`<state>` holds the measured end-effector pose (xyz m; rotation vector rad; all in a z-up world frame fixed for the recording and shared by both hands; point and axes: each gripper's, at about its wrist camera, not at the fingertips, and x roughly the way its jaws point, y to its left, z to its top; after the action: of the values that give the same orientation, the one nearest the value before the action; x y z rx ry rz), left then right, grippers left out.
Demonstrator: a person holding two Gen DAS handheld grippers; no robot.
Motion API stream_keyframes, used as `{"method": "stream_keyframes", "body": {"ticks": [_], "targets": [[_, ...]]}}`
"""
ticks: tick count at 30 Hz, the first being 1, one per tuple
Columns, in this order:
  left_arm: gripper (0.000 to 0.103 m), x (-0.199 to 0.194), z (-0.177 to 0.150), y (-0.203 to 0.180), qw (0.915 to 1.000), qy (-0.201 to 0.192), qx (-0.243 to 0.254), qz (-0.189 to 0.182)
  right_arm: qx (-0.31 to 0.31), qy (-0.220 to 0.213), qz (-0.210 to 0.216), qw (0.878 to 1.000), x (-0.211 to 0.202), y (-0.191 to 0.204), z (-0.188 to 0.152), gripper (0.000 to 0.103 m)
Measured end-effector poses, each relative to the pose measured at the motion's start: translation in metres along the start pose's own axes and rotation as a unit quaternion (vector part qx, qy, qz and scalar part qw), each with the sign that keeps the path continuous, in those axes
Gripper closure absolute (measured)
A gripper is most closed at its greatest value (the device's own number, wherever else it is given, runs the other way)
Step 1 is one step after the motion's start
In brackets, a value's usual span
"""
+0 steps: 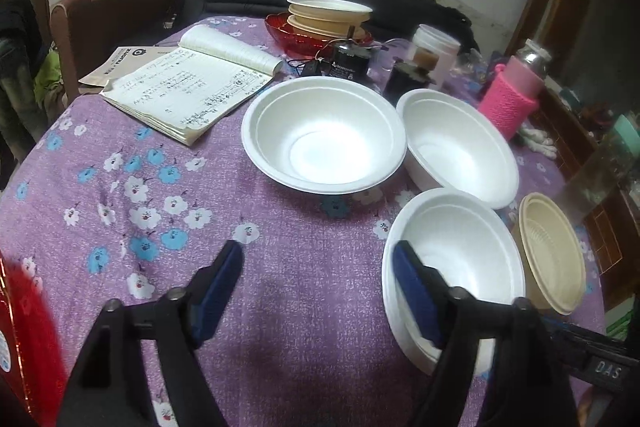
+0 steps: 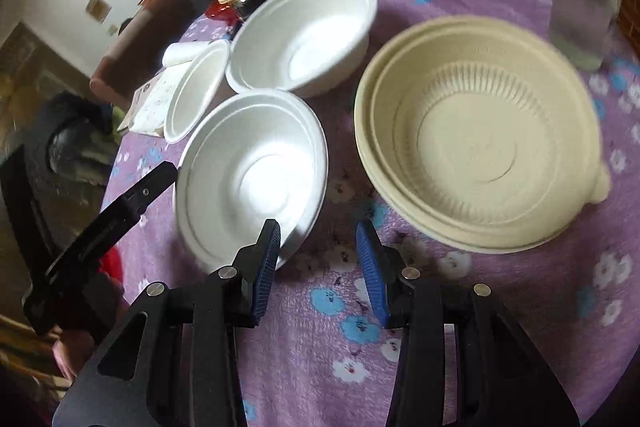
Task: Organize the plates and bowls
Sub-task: 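Grasp the rim of a white foam bowl with the left tool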
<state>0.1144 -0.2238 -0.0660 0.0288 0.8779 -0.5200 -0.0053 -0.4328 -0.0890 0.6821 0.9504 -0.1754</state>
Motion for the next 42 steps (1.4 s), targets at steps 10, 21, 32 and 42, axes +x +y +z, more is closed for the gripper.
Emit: {"method": "stream_keyframes", "body": {"ticks": [10,21,32,42], "targets": [[0.023,0.014,-0.007,-0.011,0.9992,0.028,0.020,-0.021,0.050,0.001,0.030,0.998,0.019,-0.012,-0.002,0.063],[0.023,0.031,-0.015,-0.019,0.9967,0.063,0.042,-0.029,0.052,-0.055,0.040,0.996,0.017,-0.017,-0.002,0.063],[0.054,0.030,-0.020,-0.025,0.9941,0.060,0.062,-0.066,0.033,-0.056,0.038,0.997,0.025,-0.013,-0.001,0.092],[0.089,0.031,-0.022,-0.031,0.9890,0.071,0.074,-0.106,0.005,-0.074,0.042,0.996,0.021,-0.004,-0.001,0.094]]}}
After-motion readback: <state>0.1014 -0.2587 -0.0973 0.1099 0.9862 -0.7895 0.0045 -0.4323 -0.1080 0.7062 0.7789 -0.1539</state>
